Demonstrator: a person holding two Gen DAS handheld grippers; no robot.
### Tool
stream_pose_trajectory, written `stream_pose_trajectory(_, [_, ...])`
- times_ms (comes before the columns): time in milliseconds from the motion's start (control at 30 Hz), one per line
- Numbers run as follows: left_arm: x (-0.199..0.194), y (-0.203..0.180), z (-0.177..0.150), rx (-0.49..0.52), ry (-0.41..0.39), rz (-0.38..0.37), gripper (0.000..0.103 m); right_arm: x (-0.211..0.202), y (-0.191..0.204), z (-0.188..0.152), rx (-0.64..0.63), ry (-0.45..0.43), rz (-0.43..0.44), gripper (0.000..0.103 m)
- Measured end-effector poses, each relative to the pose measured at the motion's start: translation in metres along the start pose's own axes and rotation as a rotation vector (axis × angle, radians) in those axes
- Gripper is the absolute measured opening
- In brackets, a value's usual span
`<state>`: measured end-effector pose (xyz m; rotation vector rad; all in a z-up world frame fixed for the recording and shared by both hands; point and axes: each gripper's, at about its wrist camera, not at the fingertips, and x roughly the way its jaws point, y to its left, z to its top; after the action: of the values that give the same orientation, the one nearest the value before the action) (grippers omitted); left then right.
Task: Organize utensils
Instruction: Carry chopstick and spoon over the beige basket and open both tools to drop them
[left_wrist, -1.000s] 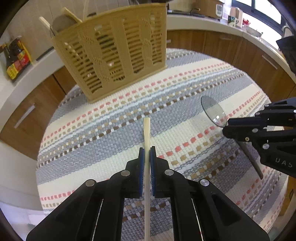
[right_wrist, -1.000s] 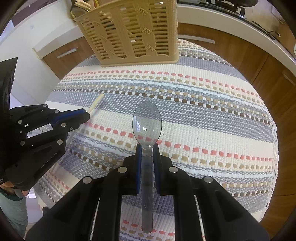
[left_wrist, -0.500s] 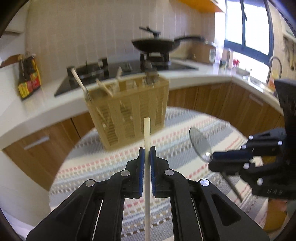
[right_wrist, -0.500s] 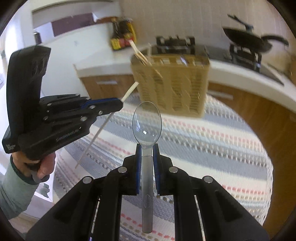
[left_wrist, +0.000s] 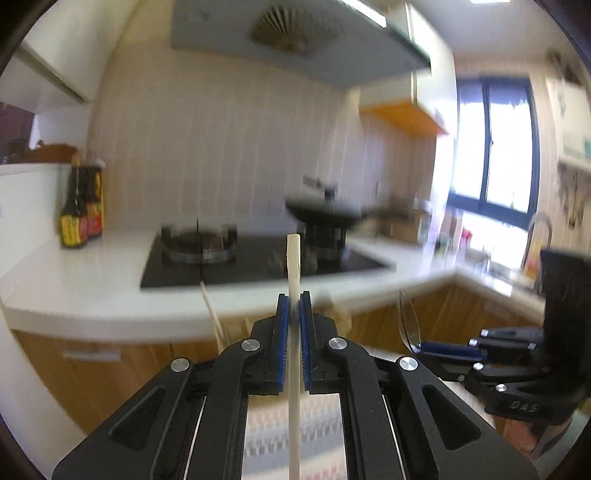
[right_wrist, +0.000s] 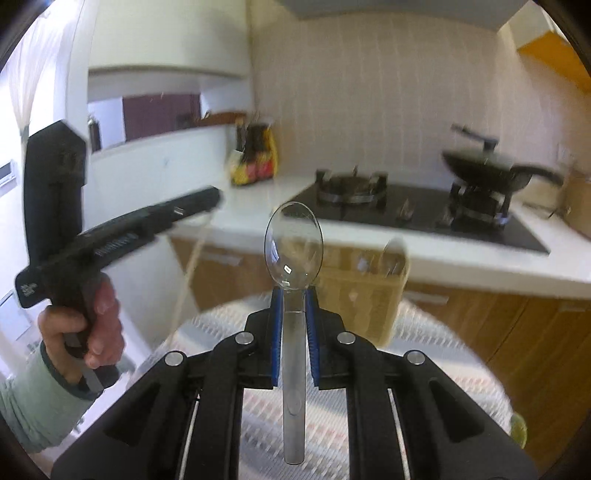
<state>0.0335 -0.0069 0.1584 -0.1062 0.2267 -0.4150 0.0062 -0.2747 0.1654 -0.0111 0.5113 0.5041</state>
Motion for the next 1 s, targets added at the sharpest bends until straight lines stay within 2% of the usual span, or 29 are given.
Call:
stream_pose_trajectory(100, [0.002,0.009,0.026,-0.018,-0.075,-0.008,0.004,0.007,-0.007,0.022,-0.015,-0.031,-0.033,0.01])
stream_pose_trajectory(233, [0.018,0.013,0.051,-0.018,-0.131,0.004,0.004,0.023,-0.026,0.053,0.02,-0.096,-0.038,0.01])
stream_pose_trajectory(400, [0.046,0.021,0.065,-0.069,-0.186,-0.005,0.004,0.063,-0.057,0.088,0.11,-0.163,-0.051,0.01])
stream_pose_trajectory(500, [0.067,0.026,0.065,-0.1,-0.218,-0.002,0.004,0.091,-0.069,0.099,0.128,-0.17,-0.058,0.01])
stream_pose_trajectory(633, [0.095,0.037,0.059,-0.165,-0.249,0.005,0.004,0.122,-0.084,0.102,0.151,-0.173,-0.059,0.01])
stream_pose_trajectory(700, [0.109,0.038,0.052,-0.202,-0.268,0.031,0.004,0.136,-0.092,0.099,0.169,-0.179,-0.066,0.01])
stream_pose_trajectory(833, [0.13,0.031,0.04,-0.186,-0.279,0.075,0.004,0.164,-0.109,0.089,0.235,-0.169,-0.052,0.01])
stream_pose_trajectory(1000, [0.147,0.03,0.026,-0.161,-0.275,0.114,0.004,0.18,-0.111,0.076,0.231,-0.158,-0.04,0.01])
